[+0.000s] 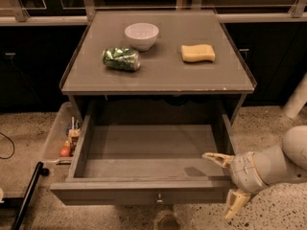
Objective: Open top drawer
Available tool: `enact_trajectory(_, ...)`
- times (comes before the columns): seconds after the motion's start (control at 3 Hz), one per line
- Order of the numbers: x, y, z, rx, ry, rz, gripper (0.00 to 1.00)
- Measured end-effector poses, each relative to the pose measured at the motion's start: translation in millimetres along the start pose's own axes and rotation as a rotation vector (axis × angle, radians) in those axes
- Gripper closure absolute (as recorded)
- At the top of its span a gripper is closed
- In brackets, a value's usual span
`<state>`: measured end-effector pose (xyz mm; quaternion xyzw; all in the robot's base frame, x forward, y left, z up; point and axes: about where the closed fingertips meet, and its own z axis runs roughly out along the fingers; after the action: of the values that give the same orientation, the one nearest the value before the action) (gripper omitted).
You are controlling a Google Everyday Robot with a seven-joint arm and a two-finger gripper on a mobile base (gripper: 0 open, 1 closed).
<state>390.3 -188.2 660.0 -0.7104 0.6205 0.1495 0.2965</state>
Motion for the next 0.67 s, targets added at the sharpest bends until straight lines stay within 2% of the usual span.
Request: enact_trajectory(0.67,-46.6,-41.4,-63.0,0.025,0.054,-0.141,0.0)
